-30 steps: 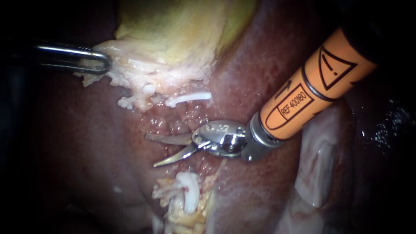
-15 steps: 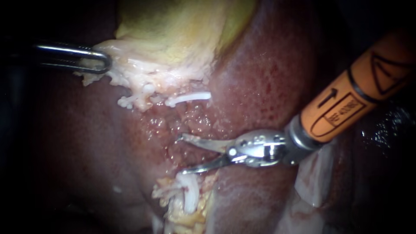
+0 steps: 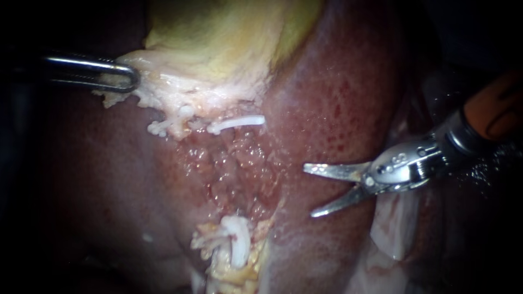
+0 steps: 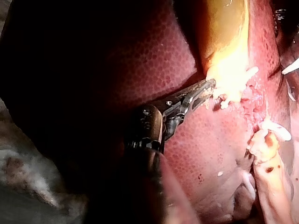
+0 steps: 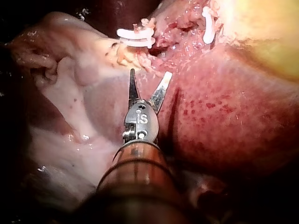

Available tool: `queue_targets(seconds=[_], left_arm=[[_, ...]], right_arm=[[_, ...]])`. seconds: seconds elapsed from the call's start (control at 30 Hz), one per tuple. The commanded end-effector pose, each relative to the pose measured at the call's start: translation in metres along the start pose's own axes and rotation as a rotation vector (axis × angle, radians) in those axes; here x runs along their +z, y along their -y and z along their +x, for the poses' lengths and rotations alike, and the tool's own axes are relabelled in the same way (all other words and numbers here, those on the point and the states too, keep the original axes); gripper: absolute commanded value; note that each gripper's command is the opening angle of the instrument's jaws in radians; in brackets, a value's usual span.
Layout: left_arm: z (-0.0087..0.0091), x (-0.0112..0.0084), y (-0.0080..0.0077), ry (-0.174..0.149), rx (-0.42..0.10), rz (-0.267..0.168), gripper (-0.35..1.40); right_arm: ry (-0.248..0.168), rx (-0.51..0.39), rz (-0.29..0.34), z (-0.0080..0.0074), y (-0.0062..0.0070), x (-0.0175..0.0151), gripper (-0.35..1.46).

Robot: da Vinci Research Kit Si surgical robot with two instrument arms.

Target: Go back from the cut right tube

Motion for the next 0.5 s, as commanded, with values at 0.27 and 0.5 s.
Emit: queue_targets(seconds=[0.27, 0.5], left_arm=[[-0.0002, 0.0003, -0.0001, -0.001, 0.001, 0.003, -0.35], [-0.0015, 0.0018, 0.0, -0.004, 0.008, 0.009, -0.35]], right_arm=[[0.024, -0.015, -0.046, -0.0005, -0.0015, -0.0024, 1.45], [0.027, -0.02, -0.049, -0.0008, -0.0017, -0.0029, 1.45]])
